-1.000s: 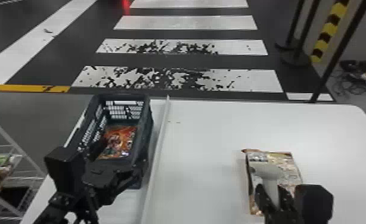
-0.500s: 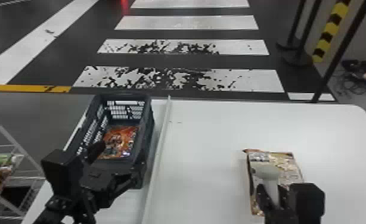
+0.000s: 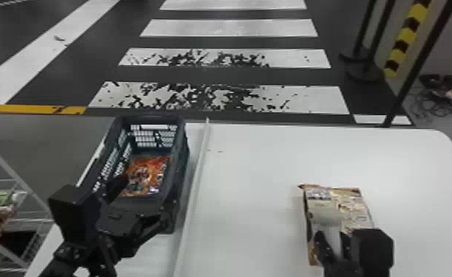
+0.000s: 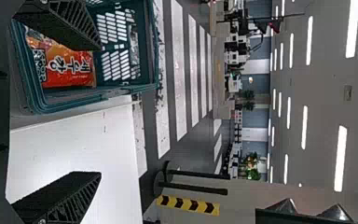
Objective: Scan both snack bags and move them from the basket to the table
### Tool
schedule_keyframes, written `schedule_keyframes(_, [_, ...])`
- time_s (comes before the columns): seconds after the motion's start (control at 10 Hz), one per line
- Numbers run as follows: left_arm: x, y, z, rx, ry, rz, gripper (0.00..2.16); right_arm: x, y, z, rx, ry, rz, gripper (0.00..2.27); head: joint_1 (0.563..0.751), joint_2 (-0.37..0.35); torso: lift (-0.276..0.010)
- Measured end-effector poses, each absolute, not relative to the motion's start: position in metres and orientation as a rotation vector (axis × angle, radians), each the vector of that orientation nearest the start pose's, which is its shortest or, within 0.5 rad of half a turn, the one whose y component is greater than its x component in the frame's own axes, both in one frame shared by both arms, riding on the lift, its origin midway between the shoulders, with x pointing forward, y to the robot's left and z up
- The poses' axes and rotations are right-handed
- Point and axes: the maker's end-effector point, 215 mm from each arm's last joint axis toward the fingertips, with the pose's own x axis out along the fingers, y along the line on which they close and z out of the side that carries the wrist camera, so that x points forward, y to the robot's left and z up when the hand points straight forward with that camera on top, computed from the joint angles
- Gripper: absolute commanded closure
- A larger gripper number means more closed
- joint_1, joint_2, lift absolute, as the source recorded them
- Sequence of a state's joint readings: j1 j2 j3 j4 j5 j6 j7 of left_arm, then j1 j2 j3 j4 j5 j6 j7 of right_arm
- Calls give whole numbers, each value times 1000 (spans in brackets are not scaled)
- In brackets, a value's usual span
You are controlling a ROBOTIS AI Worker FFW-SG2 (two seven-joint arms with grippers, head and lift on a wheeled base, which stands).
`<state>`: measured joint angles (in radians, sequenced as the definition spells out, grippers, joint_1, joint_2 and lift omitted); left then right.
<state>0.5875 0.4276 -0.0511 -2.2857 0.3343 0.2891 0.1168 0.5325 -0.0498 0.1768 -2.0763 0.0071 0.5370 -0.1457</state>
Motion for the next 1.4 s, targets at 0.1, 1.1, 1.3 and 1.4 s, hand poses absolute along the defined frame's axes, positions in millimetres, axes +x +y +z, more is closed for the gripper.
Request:
schedule_keyframes(0.1, [416, 216, -341, 36, 222, -197, 26, 385, -168, -488, -51, 561, 43, 2246, 695, 68, -98])
schedule_keyframes(1.1, [410, 213, -337, 51, 219, -204, 26, 427, -277, -444, -63, 468, -101, 2246, 695, -62, -98])
schedule_keyframes(1.3, [406, 212, -335, 61, 220, -207, 26, 435, -342, -453, -45, 493, -184, 2246, 695, -157, -98])
schedule_keyframes(1.4, [405, 213, -336, 67, 228, -205, 26, 436, -365, -458, -24, 502, -198, 2246, 695, -194, -98])
